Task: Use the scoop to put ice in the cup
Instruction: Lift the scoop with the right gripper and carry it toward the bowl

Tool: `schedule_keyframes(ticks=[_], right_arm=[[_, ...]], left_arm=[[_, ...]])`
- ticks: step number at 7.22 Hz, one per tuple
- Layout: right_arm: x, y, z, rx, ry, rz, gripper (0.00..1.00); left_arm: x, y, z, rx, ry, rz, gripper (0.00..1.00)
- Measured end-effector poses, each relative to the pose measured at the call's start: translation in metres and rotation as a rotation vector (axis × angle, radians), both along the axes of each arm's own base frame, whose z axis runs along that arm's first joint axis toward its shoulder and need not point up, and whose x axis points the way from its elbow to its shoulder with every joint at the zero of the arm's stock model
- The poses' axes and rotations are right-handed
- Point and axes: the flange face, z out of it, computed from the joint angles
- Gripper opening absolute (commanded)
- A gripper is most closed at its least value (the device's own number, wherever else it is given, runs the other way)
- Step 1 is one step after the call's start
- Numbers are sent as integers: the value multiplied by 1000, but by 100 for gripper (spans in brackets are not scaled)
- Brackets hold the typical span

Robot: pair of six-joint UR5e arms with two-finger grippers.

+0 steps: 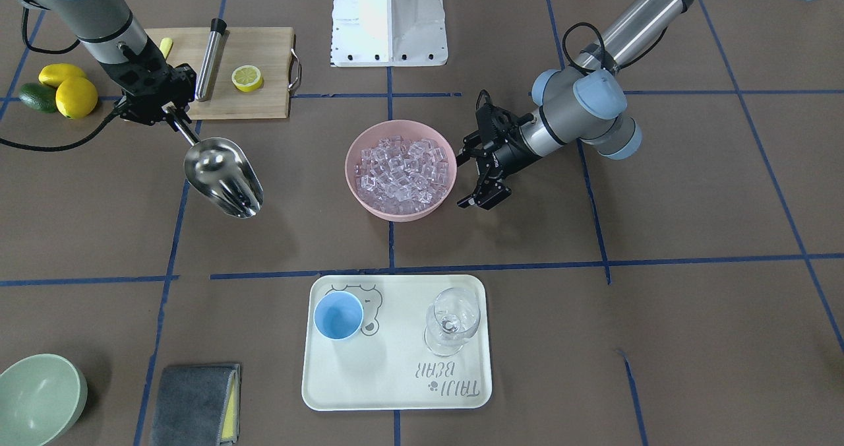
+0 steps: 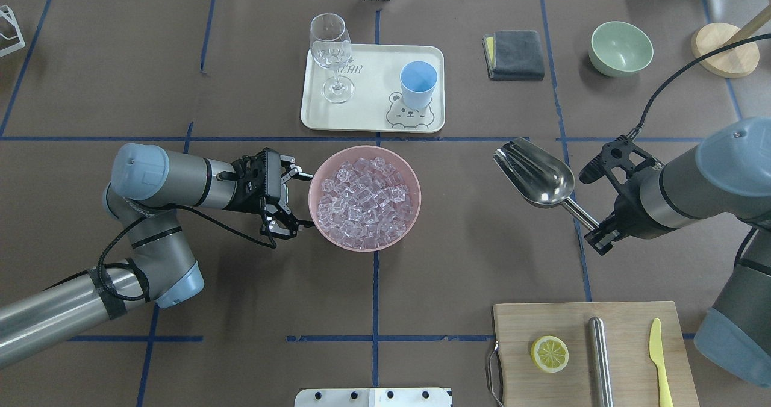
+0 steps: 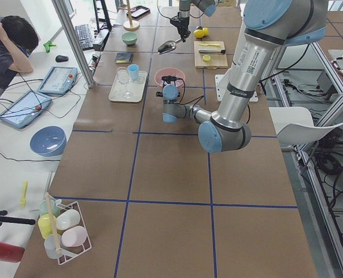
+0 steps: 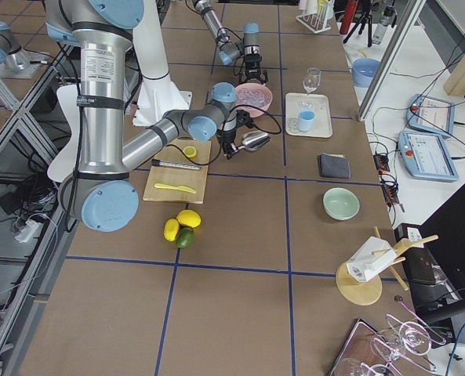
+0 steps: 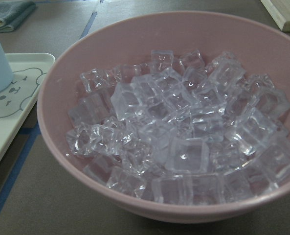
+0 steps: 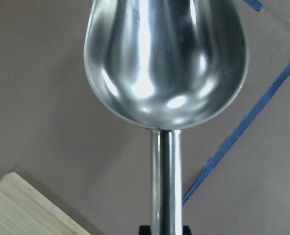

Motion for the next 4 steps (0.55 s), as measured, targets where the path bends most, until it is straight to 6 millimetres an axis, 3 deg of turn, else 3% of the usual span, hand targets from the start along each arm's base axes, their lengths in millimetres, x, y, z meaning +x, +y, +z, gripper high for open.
schedule_keyframes(ticks=[2,4], right_arm=[[-21,-2,-41,-12,29,-26,0],[-47,0,-98,-20,75,-56,0]], left_arm=[[0,0,-1,0,1,0,100],[1,0,-4,2,6,1,100]])
